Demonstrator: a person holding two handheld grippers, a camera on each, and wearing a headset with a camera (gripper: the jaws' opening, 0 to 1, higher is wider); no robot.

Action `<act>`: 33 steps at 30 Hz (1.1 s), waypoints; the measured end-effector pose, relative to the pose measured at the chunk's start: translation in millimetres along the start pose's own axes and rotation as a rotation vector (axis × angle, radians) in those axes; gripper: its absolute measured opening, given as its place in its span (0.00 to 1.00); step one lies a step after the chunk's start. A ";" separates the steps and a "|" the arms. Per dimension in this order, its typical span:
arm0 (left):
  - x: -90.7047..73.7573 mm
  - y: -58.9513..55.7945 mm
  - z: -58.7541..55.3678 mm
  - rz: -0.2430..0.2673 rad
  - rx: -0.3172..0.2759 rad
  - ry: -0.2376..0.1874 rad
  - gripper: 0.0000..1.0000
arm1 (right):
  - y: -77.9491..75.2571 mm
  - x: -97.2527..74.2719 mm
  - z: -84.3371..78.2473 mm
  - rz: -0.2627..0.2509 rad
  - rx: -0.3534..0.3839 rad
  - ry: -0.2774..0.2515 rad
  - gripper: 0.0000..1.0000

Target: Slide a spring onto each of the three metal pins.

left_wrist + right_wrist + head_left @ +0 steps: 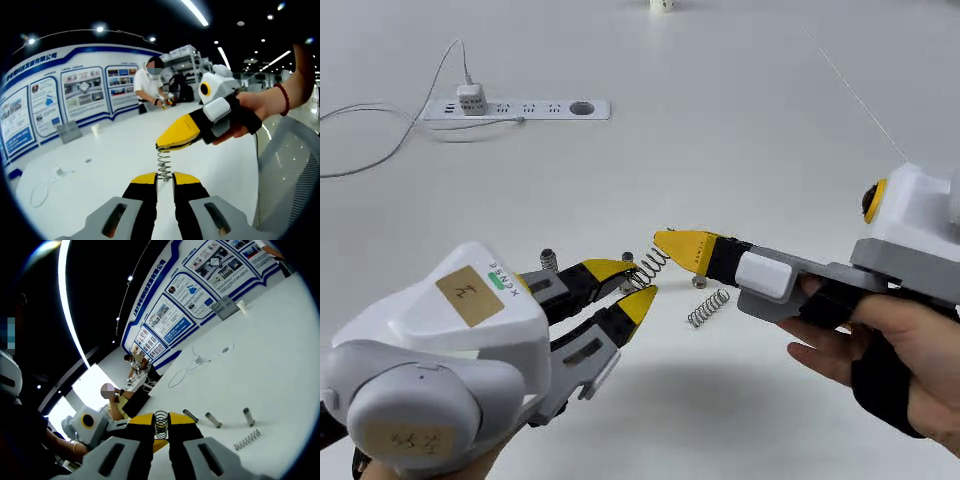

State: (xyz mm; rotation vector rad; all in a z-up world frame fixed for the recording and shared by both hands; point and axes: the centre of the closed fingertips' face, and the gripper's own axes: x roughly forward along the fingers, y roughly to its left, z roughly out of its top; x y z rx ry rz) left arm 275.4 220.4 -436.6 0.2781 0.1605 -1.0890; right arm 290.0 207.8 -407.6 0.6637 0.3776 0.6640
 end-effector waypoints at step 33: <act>-5.1 7.2 -41.9 0.038 -0.125 0.137 0.49 | -38.3 35.0 9.3 -0.168 -0.414 0.056 0.11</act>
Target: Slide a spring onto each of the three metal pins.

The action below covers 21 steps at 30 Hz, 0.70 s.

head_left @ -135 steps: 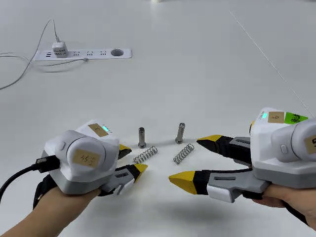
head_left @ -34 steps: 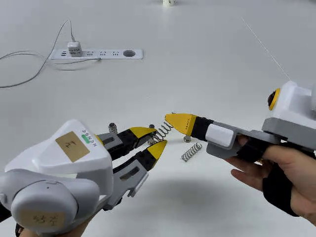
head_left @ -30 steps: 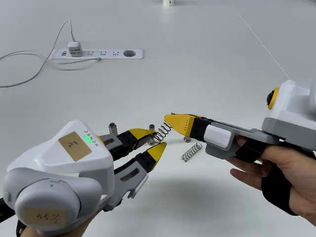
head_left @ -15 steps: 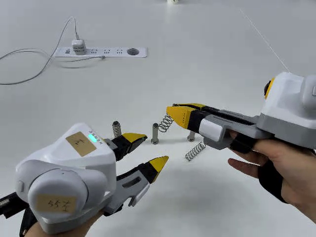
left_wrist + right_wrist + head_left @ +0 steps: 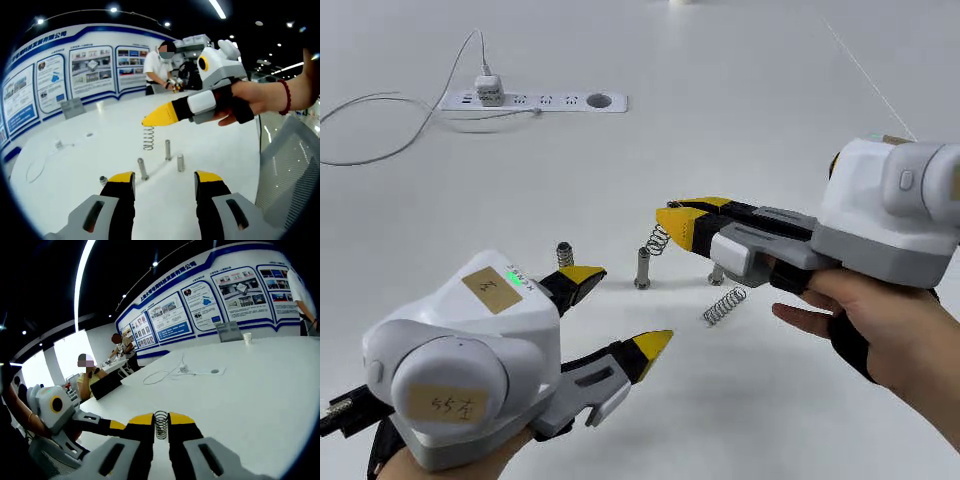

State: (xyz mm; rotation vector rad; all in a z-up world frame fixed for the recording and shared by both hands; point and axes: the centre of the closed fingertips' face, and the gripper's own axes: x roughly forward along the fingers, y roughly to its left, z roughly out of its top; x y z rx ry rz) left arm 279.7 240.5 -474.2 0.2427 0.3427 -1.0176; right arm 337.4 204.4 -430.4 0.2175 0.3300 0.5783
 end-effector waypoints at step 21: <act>-0.4 0.0 -5.7 -0.005 -0.028 0.009 0.68 | -17.6 27.5 -19.3 -0.042 -0.115 0.041 0.11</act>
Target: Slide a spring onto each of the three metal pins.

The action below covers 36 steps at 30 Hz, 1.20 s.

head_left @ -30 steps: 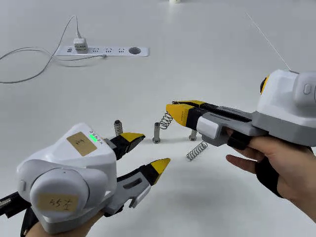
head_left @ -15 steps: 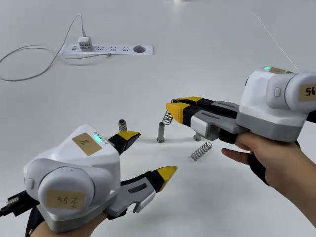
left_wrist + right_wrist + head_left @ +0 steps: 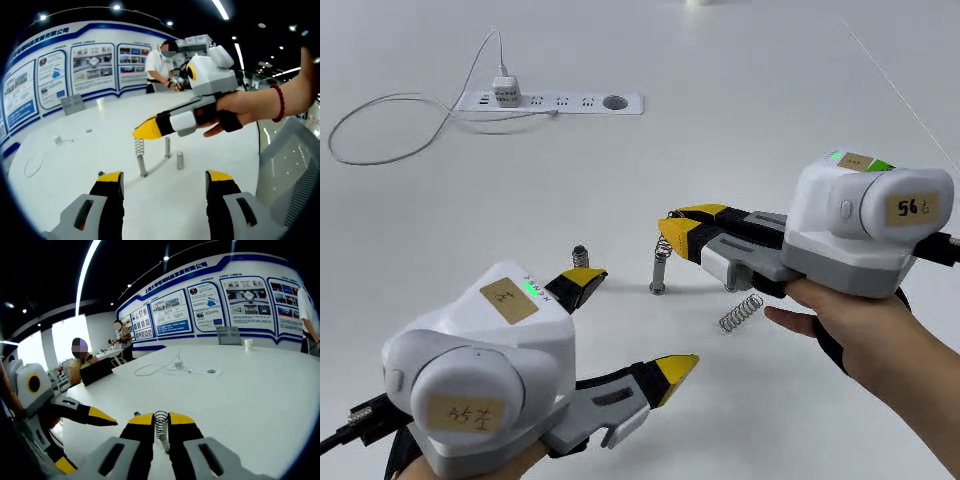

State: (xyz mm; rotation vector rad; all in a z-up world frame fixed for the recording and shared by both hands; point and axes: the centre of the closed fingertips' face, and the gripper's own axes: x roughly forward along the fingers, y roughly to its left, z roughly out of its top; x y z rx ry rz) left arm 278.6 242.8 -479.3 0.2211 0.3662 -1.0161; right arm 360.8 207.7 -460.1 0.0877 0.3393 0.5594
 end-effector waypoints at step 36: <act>-2.7 2.8 -4.2 0.008 -0.020 0.008 0.68 | 1.5 19.3 -41.6 -0.030 -0.158 0.122 0.11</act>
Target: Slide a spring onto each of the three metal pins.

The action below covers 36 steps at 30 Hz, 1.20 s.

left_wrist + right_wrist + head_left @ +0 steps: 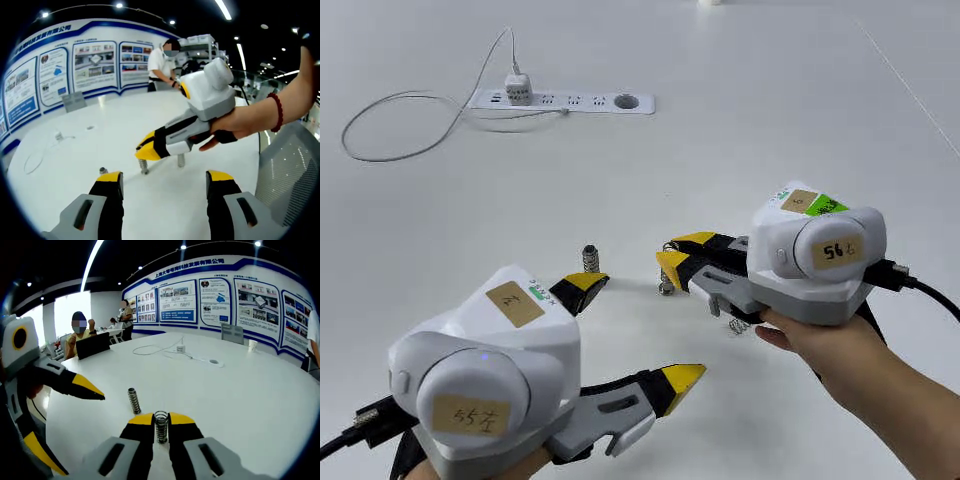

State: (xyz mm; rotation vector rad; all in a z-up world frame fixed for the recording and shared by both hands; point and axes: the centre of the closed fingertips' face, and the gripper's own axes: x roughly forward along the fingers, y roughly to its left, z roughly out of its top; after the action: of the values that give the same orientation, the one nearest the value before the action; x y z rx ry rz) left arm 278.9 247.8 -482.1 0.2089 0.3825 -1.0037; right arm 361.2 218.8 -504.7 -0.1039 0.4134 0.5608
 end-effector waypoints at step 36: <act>-1.4 -1.9 -0.8 0.008 0.004 0.010 0.67 | 6.0 -4.9 -7.9 0.026 0.024 0.037 0.19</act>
State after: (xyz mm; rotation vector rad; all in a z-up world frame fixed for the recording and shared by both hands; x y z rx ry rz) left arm 276.5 248.2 -482.3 0.2187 0.3884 -0.9964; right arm 351.5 219.8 -509.8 -0.0860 0.4575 0.5800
